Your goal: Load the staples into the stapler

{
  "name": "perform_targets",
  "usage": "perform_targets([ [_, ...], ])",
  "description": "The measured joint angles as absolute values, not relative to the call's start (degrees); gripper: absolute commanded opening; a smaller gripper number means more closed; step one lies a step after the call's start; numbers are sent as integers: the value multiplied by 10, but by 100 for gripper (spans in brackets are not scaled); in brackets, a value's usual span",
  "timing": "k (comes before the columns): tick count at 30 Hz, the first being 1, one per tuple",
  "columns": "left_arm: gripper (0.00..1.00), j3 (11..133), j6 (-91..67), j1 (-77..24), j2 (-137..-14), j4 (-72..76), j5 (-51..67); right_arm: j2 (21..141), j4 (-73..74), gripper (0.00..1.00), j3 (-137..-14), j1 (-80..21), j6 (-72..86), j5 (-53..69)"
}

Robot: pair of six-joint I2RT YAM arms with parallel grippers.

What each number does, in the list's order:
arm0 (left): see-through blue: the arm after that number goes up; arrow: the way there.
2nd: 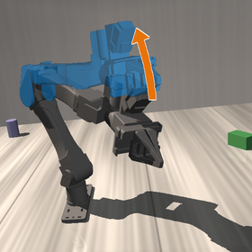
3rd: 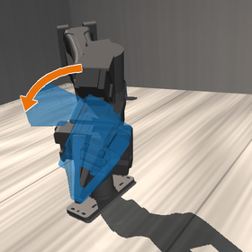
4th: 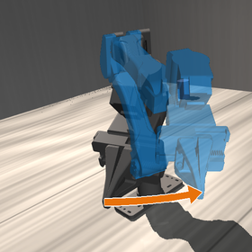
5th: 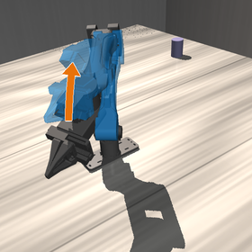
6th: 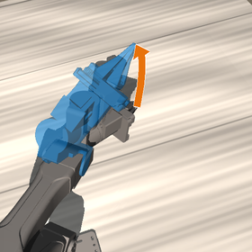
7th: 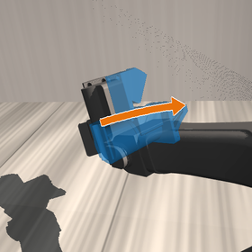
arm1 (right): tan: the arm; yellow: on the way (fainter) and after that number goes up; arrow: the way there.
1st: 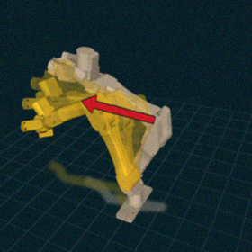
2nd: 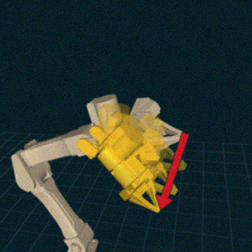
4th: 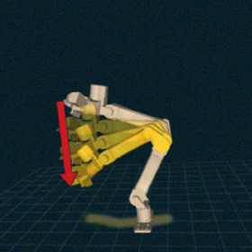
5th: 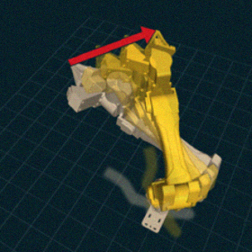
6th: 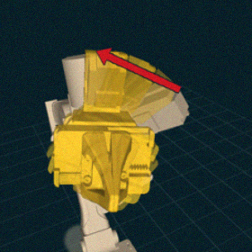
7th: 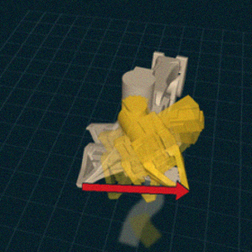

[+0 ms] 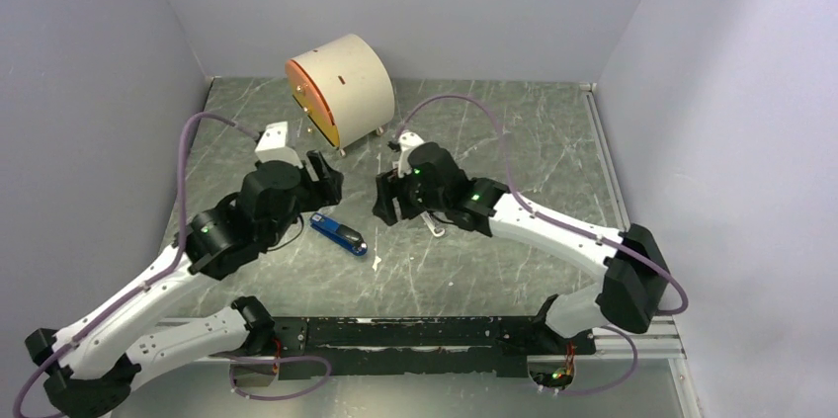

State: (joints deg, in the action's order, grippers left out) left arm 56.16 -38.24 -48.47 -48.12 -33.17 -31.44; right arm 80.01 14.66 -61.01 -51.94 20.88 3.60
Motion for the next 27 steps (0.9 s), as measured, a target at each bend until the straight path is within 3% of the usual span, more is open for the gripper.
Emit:
perform_targets([
  [5, 80, 580, -374, -485, -430, -391, -357, 857, 167, 70, -658, -585, 188, -14],
  [13, 79, 552, -390, -485, -388, -425, -379, 959, 208, 69, -709, -660, 181, -59],
  [22, 64, 511, -478, -485, -391, -499, -400, 1055, 226, 61, -775, -683, 222, -125],
  [27, 63, 468, -544, -485, -352, -538, -410, 1080, 221, 52, -780, -665, 236, -133],
])
